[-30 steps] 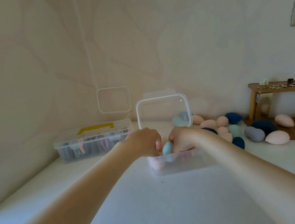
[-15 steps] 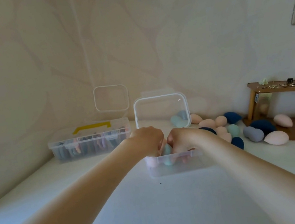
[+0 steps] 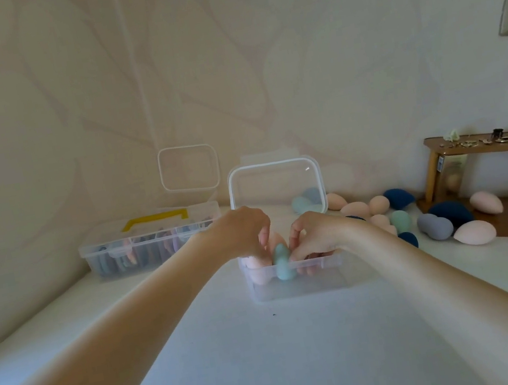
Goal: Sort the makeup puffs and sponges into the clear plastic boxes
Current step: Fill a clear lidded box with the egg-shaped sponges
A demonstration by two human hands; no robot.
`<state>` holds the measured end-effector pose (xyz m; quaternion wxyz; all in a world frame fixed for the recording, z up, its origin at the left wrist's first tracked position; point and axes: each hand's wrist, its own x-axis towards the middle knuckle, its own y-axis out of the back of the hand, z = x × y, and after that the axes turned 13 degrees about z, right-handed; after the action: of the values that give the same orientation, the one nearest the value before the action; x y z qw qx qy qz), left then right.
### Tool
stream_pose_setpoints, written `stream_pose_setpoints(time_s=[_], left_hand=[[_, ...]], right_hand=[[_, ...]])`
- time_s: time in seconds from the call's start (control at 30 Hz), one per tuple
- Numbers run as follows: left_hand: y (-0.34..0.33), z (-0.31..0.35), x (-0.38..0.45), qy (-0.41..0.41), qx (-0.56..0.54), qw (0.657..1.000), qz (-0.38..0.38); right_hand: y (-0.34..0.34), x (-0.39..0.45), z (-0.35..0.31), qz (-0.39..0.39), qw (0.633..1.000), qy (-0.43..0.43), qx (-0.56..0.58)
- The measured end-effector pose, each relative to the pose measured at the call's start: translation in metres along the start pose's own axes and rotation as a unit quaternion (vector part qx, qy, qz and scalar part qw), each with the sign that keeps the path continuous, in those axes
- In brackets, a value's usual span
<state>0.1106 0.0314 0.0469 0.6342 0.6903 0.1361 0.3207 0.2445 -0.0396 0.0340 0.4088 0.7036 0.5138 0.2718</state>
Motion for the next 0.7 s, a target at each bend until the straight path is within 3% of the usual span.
stream_pose_setpoints(time_s=[0.2,0.37,0.53,0.63,0.7], left_hand=[[-0.003,-0.003,0.003,-0.005,0.014,1.0,-0.02],[-0.004,0.003,0.001,-0.072,-0.012,0.997,0.008],[-0.013,0.009,0.008,-0.099,-0.009,0.993,-0.061],[-0.017,0.006,0.01,-0.106,-0.004,0.992,-0.068],[-0.019,0.003,0.01,-0.099,-0.013,0.993,-0.066]], right_hand=[[-0.005,0.003,0.0,-0.027,1.0,-0.005,0.007],[-0.009,0.006,0.001,-0.007,0.999,-0.024,0.028],[-0.001,-0.006,-0.001,-0.023,1.0,-0.008,0.016],[0.015,-0.013,0.008,0.03,0.991,0.008,0.127],[0.034,-0.015,0.017,0.126,0.962,0.004,0.244]])
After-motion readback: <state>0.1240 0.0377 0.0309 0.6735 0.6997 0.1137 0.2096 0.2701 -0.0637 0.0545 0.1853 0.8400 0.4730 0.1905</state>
